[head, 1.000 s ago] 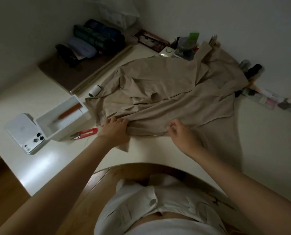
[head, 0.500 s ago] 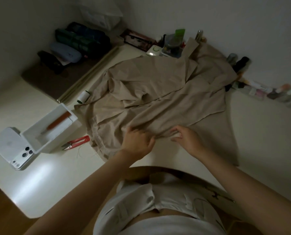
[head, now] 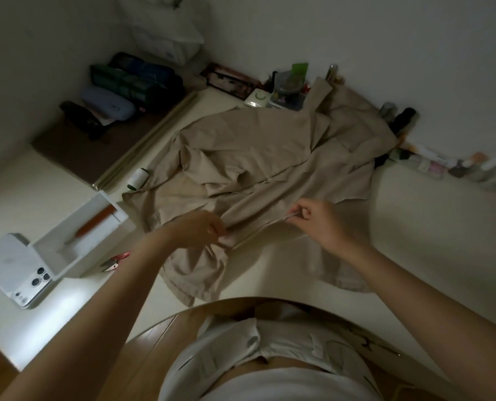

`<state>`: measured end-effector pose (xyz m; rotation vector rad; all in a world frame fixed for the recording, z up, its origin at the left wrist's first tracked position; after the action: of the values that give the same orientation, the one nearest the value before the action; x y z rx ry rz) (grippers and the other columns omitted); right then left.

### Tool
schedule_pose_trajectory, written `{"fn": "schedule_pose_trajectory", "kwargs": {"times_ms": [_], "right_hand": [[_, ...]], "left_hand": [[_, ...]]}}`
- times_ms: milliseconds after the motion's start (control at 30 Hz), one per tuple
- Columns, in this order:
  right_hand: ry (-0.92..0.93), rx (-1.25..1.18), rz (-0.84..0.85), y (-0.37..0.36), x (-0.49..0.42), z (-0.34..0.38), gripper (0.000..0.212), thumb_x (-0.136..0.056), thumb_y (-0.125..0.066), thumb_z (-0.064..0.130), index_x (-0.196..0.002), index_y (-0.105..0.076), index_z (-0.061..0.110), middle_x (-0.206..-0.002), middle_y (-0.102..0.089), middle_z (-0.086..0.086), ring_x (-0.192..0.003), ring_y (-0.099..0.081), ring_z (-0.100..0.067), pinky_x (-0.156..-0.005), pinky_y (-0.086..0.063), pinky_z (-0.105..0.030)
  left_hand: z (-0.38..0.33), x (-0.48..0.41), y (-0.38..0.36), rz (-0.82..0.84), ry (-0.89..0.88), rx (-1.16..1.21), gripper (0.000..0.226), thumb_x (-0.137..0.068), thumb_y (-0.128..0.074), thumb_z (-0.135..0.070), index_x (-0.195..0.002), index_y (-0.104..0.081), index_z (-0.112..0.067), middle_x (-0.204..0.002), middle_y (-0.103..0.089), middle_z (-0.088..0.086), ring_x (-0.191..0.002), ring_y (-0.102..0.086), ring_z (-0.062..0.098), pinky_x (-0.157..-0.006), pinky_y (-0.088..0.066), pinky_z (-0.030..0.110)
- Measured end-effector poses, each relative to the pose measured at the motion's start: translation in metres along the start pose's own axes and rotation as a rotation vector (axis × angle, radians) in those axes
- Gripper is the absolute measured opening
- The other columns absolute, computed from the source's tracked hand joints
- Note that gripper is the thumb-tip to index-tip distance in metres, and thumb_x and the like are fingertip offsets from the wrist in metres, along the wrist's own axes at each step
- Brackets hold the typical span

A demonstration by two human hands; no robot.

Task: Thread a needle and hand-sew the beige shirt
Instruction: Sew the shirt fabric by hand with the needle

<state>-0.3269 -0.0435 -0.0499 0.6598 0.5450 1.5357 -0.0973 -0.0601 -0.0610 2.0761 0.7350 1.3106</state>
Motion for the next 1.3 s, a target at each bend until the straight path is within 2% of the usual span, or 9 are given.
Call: {"fn": "schedule_pose_trajectory", "kwargs": {"times_ms": [167,267,467,600,733,933,1100,1233,1300], "right_hand": [[0.034,-0.011,-0.047,0.015,-0.005,0.021,0.008,-0.079,-0.075,0.011,-0.079,-0.068,0.006,-0.049,-0.032,0.01,-0.047,-0.032,-0.005,-0.051,-0.03,-0.016],[0.043,-0.009,-0.052,0.015,-0.006,0.029,0.015,-0.08,-0.073,0.011,-0.073,-0.063,0.018,-0.048,-0.033,0.01,-0.044,-0.036,-0.007,-0.05,-0.032,-0.015],[0.045,-0.01,-0.037,0.017,-0.011,0.041,0.006,-0.081,-0.071,0.007,-0.077,-0.066,0.009,-0.05,-0.038,0.01,-0.046,-0.04,-0.005,-0.05,-0.035,-0.014],[0.052,-0.003,-0.034,0.019,-0.014,0.037,0.007,-0.081,-0.072,0.01,-0.078,-0.066,0.009,-0.049,-0.037,0.012,-0.045,-0.041,-0.005,-0.051,-0.035,-0.015],[0.009,0.023,-0.013,0.018,-0.015,0.023,0.008,-0.082,-0.072,0.013,-0.08,-0.065,0.01,-0.047,-0.035,0.012,-0.039,-0.035,-0.004,-0.048,-0.032,-0.015],[-0.025,0.051,-0.059,0.029,-0.019,0.018,0.016,-0.082,-0.07,0.006,-0.072,-0.06,0.014,-0.046,-0.037,0.013,-0.042,-0.043,-0.003,-0.045,-0.033,-0.013],[-0.115,0.215,0.032,0.022,-0.023,0.009,0.017,-0.087,-0.062,0.005,-0.103,-0.066,0.009,-0.088,-0.066,-0.001,-0.084,-0.064,-0.014,-0.071,-0.047,-0.021],[0.038,0.046,0.111,-0.008,-0.02,0.054,0.033,-0.084,-0.067,0.007,-0.115,-0.059,0.015,-0.067,-0.052,0.014,-0.059,-0.054,0.004,-0.053,-0.038,-0.009],[0.08,-0.027,0.131,-0.023,-0.023,0.069,0.03,-0.084,-0.068,0.009,-0.113,-0.063,0.013,-0.083,-0.064,0.008,-0.075,-0.061,0.002,-0.064,-0.045,-0.01]], "left_hand": [[-0.009,0.023,0.075,-0.703,-0.047,0.184,0.022,-0.09,-0.051,-0.001,-0.097,-0.07,-0.011,-0.097,-0.068,0.004,-0.091,-0.062,0.02,-0.083,-0.049,0.035],[-0.046,0.013,0.052,-0.559,-0.158,0.397,0.033,-0.084,-0.045,0.01,-0.108,-0.064,-0.006,-0.098,-0.064,0.002,-0.091,-0.061,0.018,-0.081,-0.049,0.028],[-0.092,-0.006,0.005,-0.454,-0.189,0.384,0.04,-0.081,-0.07,-0.038,-0.1,-0.043,-0.016,-0.093,-0.048,-0.003,-0.078,-0.051,0.013,-0.059,-0.033,0.017],[-0.077,-0.011,0.018,-0.555,-0.121,0.386,0.007,-0.09,-0.052,-0.01,-0.096,-0.055,-0.01,-0.091,-0.056,0.005,-0.085,-0.056,0.023,-0.063,-0.03,0.021],[-0.056,-0.008,0.031,-0.637,-0.066,0.405,0.011,-0.089,-0.049,-0.005,-0.096,-0.057,-0.005,-0.084,-0.055,0.004,-0.078,-0.052,0.021,-0.061,-0.029,0.021],[-0.031,-0.02,0.019,-0.423,0.084,0.016,0.023,-0.094,-0.045,-0.015,-0.112,-0.053,-0.002,-0.109,-0.061,0.018,-0.099,-0.059,0.035,-0.078,-0.045,0.039],[-0.035,-0.014,0.034,-0.488,-0.036,0.249,0.012,-0.089,-0.053,-0.008,-0.094,-0.062,-0.001,-0.075,-0.059,0.003,-0.073,-0.056,0.02,-0.057,-0.033,0.019],[-0.05,-0.011,0.04,-0.521,-0.145,0.337,0.009,-0.087,-0.056,-0.009,-0.092,-0.064,-0.008,-0.064,-0.05,-0.009,-0.06,-0.048,0.007,-0.052,-0.035,0.01],[-0.056,-0.009,0.042,-0.543,-0.181,0.328,0.011,-0.085,-0.056,-0.007,-0.092,-0.065,-0.008,-0.062,-0.048,-0.01,-0.06,-0.047,0.008,-0.052,-0.034,0.009]]}}
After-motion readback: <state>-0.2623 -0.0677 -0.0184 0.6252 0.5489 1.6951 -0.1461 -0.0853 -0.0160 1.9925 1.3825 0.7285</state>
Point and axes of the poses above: each hand's wrist, its own x-axis away from the middle knuckle, its own y-axis out of the back of the hand, z = x × y, the point moved 8 cm from there along -x, towards the middle knuckle
